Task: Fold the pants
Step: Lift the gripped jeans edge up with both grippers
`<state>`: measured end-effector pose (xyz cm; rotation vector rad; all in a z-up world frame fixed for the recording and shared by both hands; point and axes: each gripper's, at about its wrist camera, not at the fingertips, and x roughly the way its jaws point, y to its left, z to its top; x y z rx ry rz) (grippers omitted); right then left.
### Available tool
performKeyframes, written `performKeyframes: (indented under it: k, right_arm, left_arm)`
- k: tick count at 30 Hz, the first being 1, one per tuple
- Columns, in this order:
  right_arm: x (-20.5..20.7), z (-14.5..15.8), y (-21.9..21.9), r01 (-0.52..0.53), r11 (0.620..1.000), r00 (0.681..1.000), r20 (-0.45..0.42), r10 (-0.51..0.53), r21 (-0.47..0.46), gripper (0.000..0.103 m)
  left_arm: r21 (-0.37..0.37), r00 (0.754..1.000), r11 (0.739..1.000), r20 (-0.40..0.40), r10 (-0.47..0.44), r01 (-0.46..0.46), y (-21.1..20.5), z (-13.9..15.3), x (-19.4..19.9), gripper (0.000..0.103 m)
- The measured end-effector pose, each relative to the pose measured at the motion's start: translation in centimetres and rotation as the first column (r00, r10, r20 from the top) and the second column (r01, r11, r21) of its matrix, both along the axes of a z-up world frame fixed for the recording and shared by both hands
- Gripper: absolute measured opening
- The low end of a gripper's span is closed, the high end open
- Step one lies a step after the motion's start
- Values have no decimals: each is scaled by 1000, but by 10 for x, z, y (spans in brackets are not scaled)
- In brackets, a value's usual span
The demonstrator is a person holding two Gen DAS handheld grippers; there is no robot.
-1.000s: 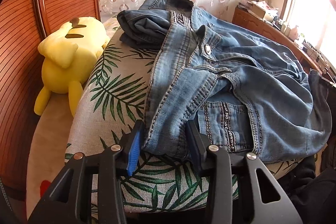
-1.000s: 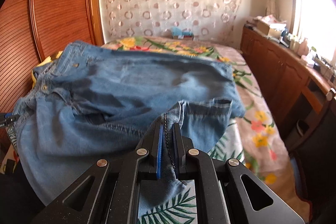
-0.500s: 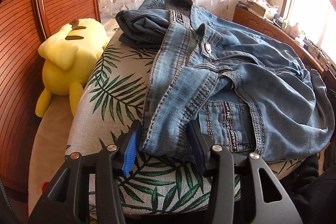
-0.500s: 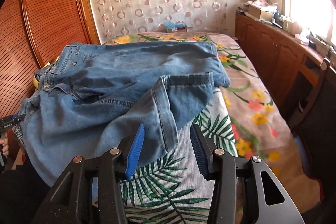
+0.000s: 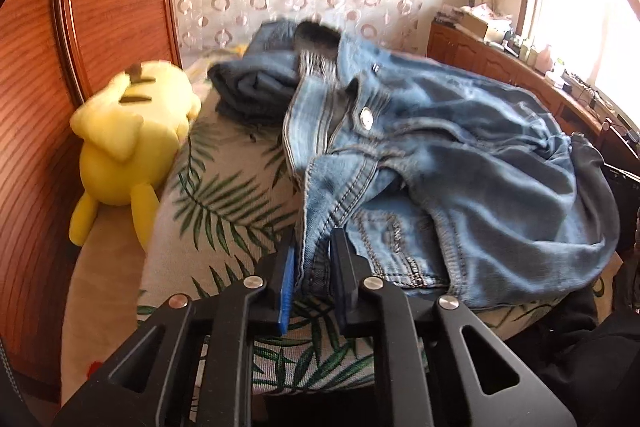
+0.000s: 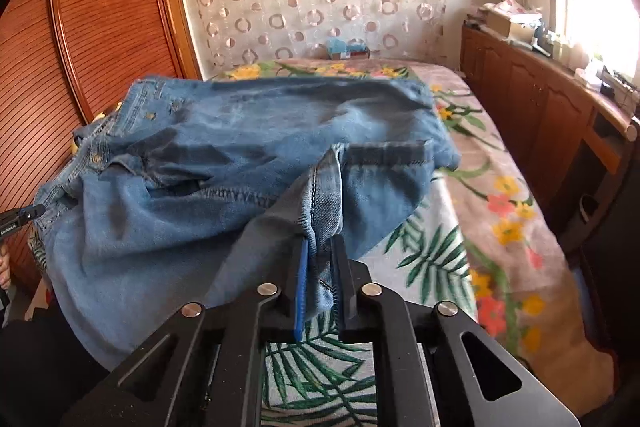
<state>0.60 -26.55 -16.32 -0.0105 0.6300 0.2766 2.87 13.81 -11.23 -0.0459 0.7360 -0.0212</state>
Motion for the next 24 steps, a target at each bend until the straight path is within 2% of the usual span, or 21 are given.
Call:
performKeyframes:
  k: [5, 10, 16, 21, 24]
  right_arm:
    - [-14, 38, -22, 75, 997, 992, 102, -76, 5, 8]
    - [-30, 75, -42, 124, 992, 974, 192, -121, -7, 7]
    - [-53, 108, -47, 135, 990, 951, 283, -121, -31, 7]
    - [-58, 119, -49, 137, 990, 935, 335, -117, -38, 7]
    - [-44, 104, -45, 138, 989, 942, 316, -116, -48, 7]
  left_arm:
    - [24, 996, 1000, 89, -2, 0, -3, 39, -15, 16]
    - [45, 990, 999, 138, 2, -8, 0, 63, -23, 16]
    - [15, 977, 1000, 210, -15, 12, -2, 91, -44, 16]
    - [50, 972, 999, 235, -25, 14, -3, 102, -40, 16]
    - [52, 975, 998, 221, -34, 23, -2, 97, -26, 16]
